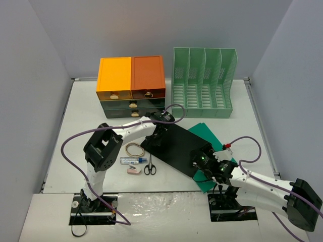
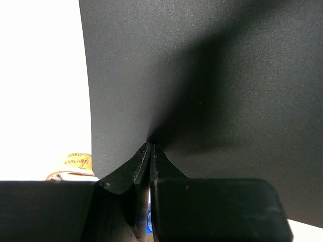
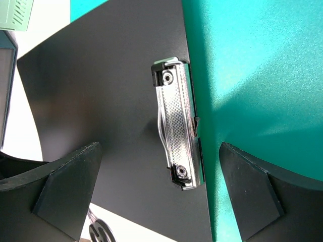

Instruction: Organize the desk

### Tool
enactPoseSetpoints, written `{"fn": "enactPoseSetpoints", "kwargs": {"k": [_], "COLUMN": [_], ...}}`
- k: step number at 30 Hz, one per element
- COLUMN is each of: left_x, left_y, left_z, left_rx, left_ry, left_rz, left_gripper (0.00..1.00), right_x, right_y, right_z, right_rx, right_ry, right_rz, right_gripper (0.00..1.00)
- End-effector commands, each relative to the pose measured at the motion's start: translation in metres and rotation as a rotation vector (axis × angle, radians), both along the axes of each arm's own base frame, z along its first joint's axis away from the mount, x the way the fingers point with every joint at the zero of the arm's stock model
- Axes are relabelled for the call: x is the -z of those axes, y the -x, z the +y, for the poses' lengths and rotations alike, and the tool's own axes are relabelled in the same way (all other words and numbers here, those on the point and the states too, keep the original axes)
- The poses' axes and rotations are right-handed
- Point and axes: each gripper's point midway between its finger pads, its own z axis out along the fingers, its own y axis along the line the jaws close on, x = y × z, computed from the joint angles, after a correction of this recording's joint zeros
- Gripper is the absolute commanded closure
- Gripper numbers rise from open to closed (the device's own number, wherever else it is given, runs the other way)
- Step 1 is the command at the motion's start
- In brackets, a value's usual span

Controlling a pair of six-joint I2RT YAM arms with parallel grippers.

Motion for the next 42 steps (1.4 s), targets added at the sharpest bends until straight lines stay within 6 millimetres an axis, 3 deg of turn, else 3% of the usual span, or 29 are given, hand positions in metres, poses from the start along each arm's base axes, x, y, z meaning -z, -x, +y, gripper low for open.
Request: {"fn": "enactPoseSetpoints", "kwargs": {"k": [1,9,14,21,26,33,39,40,42], "left_x": [0.001,0.005,0.006,0.007,0.008,0.001,-0.027,-0.033,-0.053], "left_y": [0.006,0.010,0.013,0.018,0.019,0.015,0.004,0.003,-0.003], "left_z": [0.005,0.006,0.005,0.006,0.005,0.002,0.004,0.005,0.006], "left_rx": [-0.015,-0.003,0.004,0.013,0.012,0.018,0.026,0.025,0.020], "left_ry": [-0.043,-0.075,-0.087,-0.096,-0.098,-0.098,-0.114,-0.112,-0.109], "left_rz": [0.031,0.053,0.062,0.075,0.080,0.057,-0.019,-0.033,-0.081], "left_gripper": [1.00,1.00,1.00,1.00,1.00,1.00,1.00,0.98,0.85], "right_x": [0.005,0.013,0.016,0.023,0.024,0.016,-0.004,-0.010,-0.028], "right_y": [-0.002,-0.004,-0.008,-0.009,-0.008,-0.010,-0.016,-0.018,-0.021], "right_z": [-0.009,-0.009,-0.006,-0.007,-0.006,0.000,0.011,0.013,0.016], "right_rx": [0.036,0.040,0.039,0.044,0.038,0.017,-0.039,-0.049,-0.062], "right_ry": [0.022,0.016,-0.010,-0.036,-0.038,-0.047,-0.008,0.003,0.040], "right_rz": [-0.027,-0.045,-0.080,-0.121,-0.136,-0.160,-0.172,-0.176,-0.177], "right_gripper": [0.01,0.01,0.08,0.29,0.69,0.98,1.00,1.00,1.00]}}
